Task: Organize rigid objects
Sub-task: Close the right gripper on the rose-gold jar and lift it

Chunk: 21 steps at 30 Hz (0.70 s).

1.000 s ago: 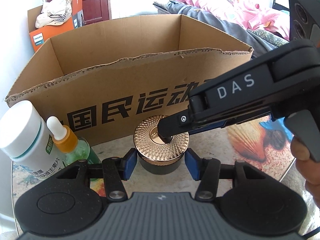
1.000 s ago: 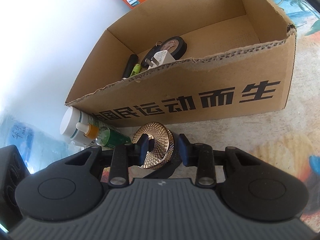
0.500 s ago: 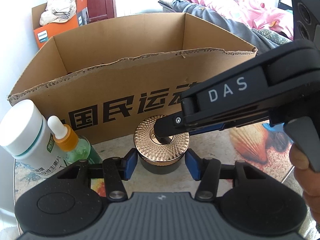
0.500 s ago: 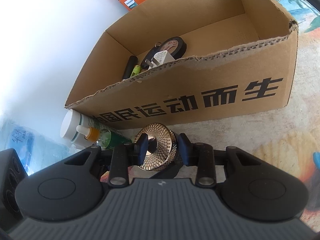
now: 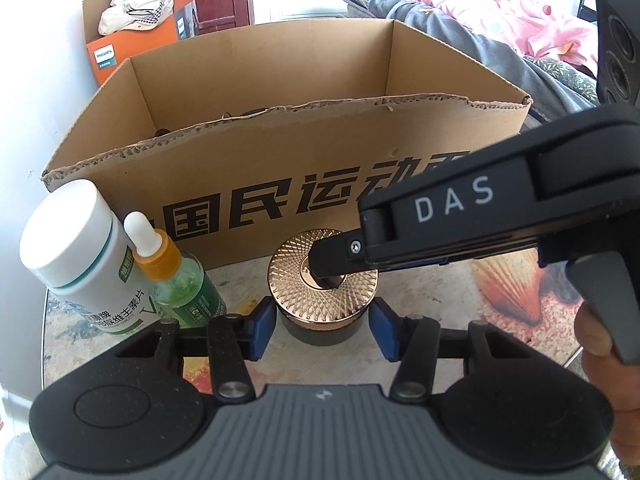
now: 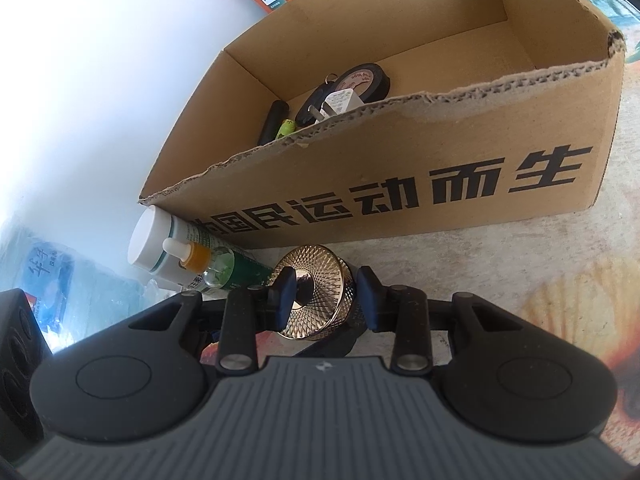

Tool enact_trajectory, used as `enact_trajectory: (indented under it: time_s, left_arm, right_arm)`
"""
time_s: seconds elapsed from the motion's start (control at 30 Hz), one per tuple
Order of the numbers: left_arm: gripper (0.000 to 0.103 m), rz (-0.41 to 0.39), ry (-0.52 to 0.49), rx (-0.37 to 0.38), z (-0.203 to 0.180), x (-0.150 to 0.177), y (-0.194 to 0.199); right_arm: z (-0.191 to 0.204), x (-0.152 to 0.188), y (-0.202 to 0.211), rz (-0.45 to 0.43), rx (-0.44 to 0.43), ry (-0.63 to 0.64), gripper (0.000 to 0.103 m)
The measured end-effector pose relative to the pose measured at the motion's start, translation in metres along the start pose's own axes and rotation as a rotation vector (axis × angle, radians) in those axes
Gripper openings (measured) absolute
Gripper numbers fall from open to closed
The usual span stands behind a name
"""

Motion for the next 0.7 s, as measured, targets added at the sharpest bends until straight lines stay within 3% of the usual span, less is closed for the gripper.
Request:
enact_trajectory:
  time_s: [0.7]
  left_arm:
    - [0.052, 0.022, 0.019, -0.008, 0.007, 0.004, 0.014]
  right_arm:
    - [0.004, 0.002, -0.008, 0.030, -0.015, 0.012, 0.042]
Point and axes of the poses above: each gripper's, at about its wrist camera, not at the fingertips, and y roughly against the way its jaws point, z to its left, x to its underside, the point moved 1 cm from there along -y, roughly the way its jaws point, and after that the axes turned 4 degrees about -y, right-handed, at the moved point
